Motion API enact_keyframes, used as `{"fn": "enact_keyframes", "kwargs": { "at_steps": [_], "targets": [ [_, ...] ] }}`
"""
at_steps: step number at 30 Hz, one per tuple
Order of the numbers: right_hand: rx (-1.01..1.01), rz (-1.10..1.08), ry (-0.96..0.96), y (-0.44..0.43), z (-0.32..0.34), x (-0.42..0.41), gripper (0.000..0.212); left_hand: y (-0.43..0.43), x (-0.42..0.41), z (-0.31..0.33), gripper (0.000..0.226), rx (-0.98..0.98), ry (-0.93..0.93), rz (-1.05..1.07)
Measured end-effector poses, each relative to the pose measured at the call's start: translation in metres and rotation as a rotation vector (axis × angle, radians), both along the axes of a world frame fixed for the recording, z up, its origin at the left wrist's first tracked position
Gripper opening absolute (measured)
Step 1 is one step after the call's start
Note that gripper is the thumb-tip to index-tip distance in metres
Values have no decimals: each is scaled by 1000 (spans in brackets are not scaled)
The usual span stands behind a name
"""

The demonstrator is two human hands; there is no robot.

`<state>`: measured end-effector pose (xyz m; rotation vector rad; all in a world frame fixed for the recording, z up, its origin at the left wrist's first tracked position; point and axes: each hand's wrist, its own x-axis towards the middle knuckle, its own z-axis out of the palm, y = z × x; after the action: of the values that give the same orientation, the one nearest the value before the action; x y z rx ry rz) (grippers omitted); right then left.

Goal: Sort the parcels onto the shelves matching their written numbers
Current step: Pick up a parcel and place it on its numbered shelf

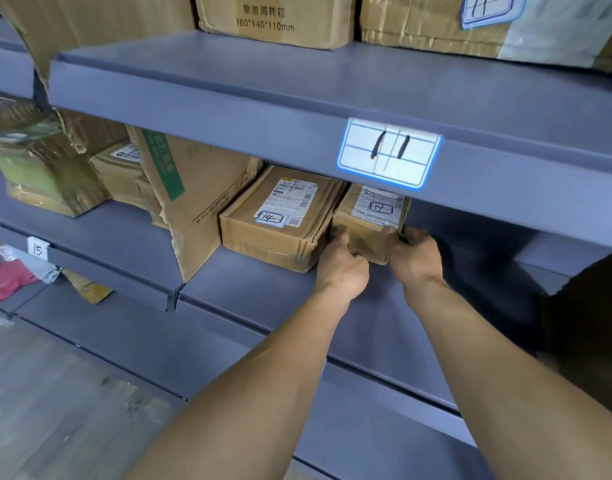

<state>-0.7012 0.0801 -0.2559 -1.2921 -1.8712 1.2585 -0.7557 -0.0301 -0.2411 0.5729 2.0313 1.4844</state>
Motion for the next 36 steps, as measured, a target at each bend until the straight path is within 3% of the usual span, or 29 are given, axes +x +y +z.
{"fn": "enact_keyframes", "kwargs": {
  "at_steps": [5, 9, 19, 24, 29, 36],
  "targets": [
    [-102, 25, 50, -9, 0, 12, 40, -5, 0, 2, 55, -65, -34, -14],
    [-108, 35, -59, -25, 13, 33, 46, -17, 12, 12, 34, -88, -4, -16],
    [-90, 133, -298, -80, 76, 90, 27, -79, 52, 69, 52, -329, 159, -165],
    [-52, 194, -417, -117, 122, 120, 55, -120, 72, 118, 52, -410, 280, -284],
    [-22, 187, -489, -164, 169, 153, 48, -162, 89, 160, 51, -413, 361, -398],
    [13, 108, -544, -232, 209, 207, 61, -207, 114, 192, 42, -406, 528, -601]
  ]
}}
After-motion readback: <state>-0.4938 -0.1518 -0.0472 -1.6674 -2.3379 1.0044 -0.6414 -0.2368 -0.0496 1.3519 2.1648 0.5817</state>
